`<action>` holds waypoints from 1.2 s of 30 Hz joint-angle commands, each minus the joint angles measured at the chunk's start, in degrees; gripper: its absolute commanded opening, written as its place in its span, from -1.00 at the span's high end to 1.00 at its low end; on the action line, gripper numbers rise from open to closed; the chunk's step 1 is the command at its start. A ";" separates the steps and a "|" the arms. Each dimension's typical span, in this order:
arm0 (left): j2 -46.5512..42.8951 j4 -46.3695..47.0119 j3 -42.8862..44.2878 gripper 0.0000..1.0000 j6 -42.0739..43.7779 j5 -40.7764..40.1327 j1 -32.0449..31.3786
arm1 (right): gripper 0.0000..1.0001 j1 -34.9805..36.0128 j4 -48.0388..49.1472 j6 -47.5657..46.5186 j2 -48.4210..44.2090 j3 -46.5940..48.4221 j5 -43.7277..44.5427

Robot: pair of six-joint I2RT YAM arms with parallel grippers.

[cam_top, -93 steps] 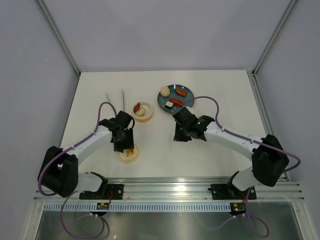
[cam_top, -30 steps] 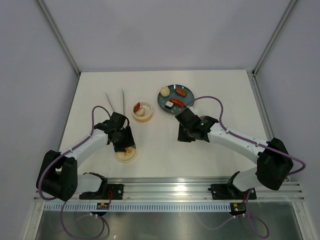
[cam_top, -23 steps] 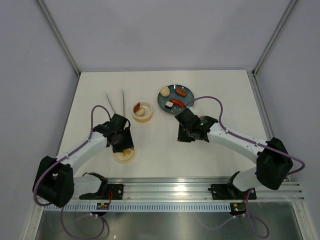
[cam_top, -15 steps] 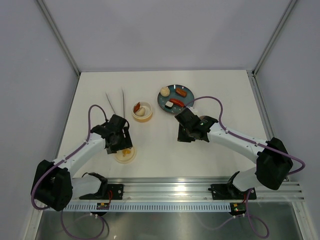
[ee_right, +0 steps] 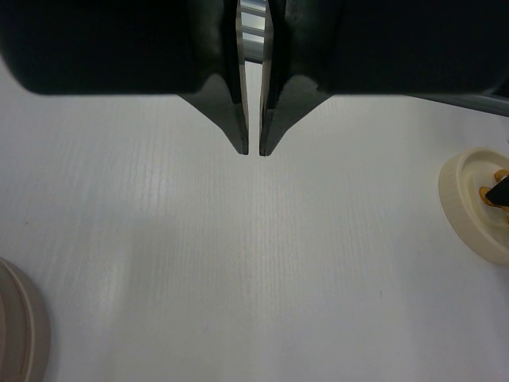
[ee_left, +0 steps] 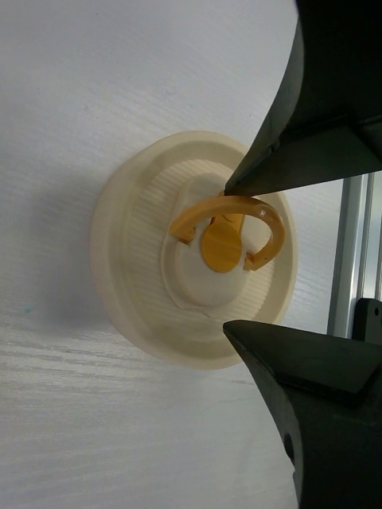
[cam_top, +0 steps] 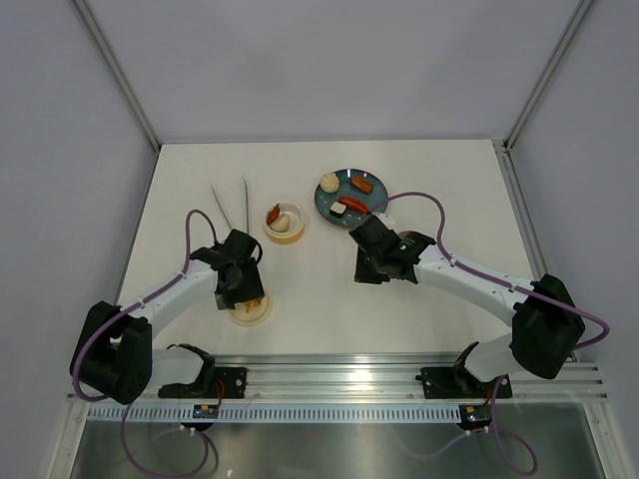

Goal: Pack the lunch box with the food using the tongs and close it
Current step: Pick up the box lid from the center of the board.

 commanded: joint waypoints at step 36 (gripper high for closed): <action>-3.63 3.05 1.30 0.08 1.38 -3.33 -2.36 | 0.66 -0.38 0.46 -0.19 0.69 1.93 0.63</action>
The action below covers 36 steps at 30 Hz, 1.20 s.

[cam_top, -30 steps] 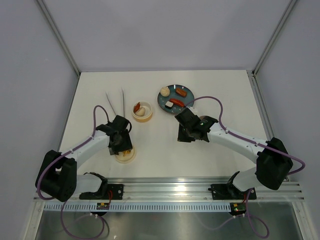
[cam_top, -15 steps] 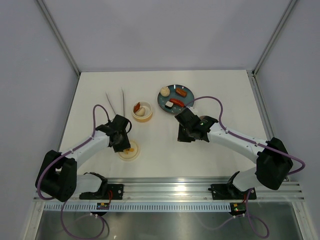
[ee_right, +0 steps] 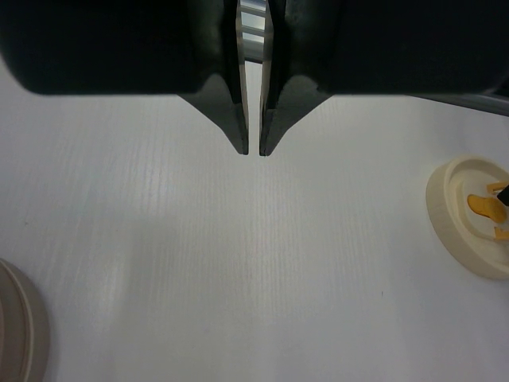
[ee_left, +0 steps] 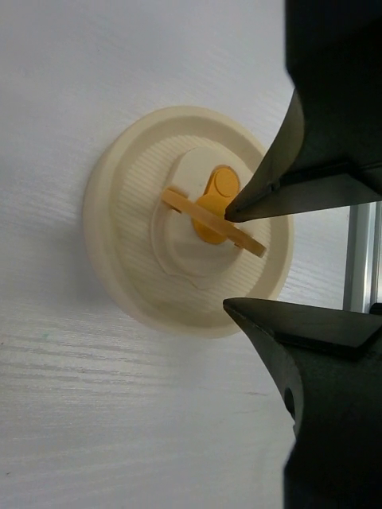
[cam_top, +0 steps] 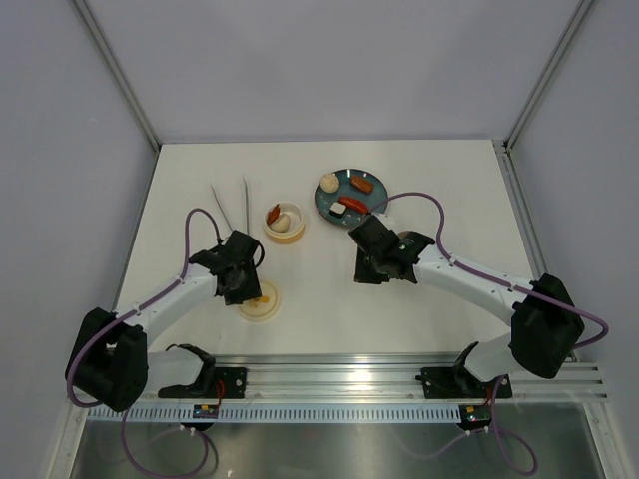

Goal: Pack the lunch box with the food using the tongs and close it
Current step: Pick up the box lid from the center of the board, then close the box lid on the packing box.

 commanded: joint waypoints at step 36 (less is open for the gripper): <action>6.03 -12.66 33.62 1.00 8.10 -3.41 -5.40 | 0.66 -0.38 -0.42 -0.02 -1.55 1.23 2.08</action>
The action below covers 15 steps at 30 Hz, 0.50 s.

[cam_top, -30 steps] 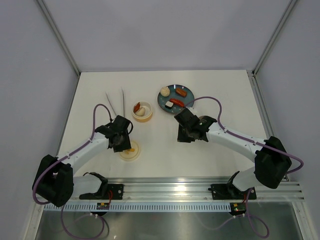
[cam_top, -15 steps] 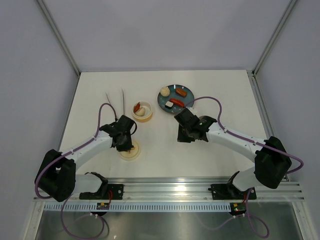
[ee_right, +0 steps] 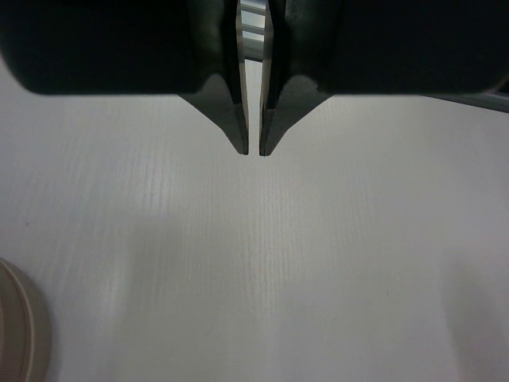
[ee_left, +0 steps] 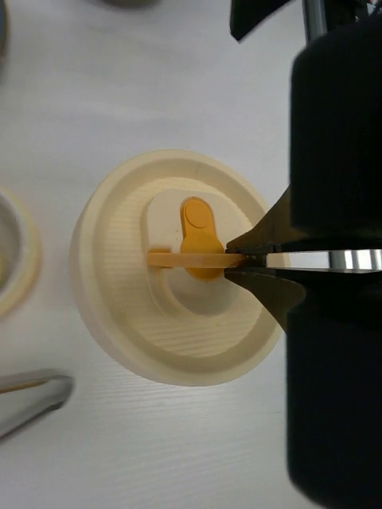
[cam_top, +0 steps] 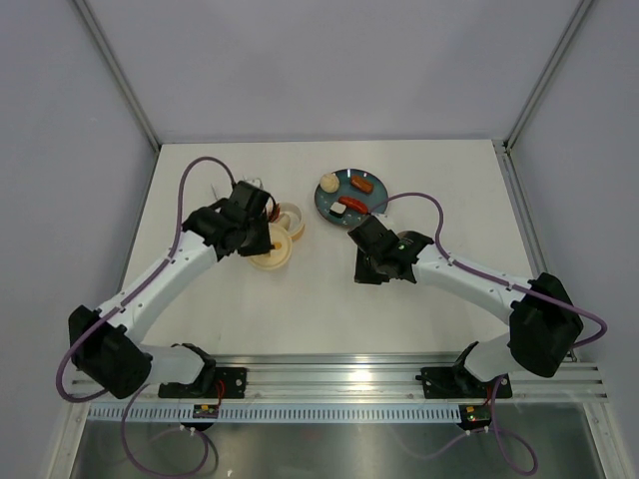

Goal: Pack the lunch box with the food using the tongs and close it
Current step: Close the box lid on the packing box.

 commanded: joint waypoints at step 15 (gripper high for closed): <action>29.53 -2.81 36.54 1.00 10.85 -3.18 4.02 | 0.64 -0.38 -7.62 -0.02 -7.10 3.40 7.48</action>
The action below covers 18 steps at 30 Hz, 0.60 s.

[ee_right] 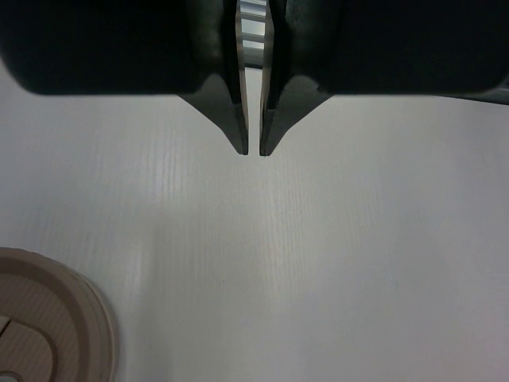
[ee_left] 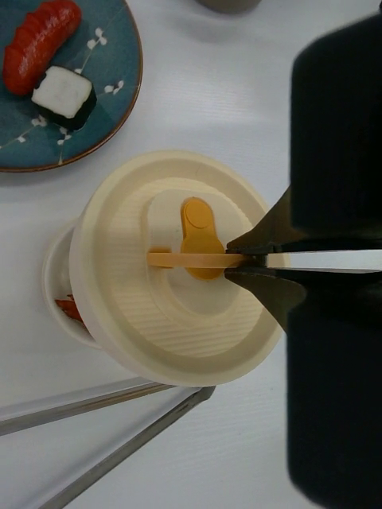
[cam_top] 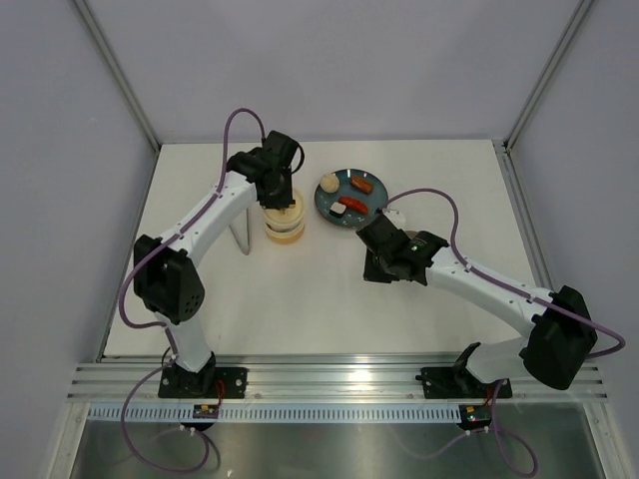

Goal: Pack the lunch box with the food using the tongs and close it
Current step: Close the box lid on the packing box.

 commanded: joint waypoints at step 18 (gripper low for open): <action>7.58 10.99 -2.28 1.00 2.42 15.26 8.25 | 0.63 -0.38 -3.59 -0.19 -1.49 3.96 3.83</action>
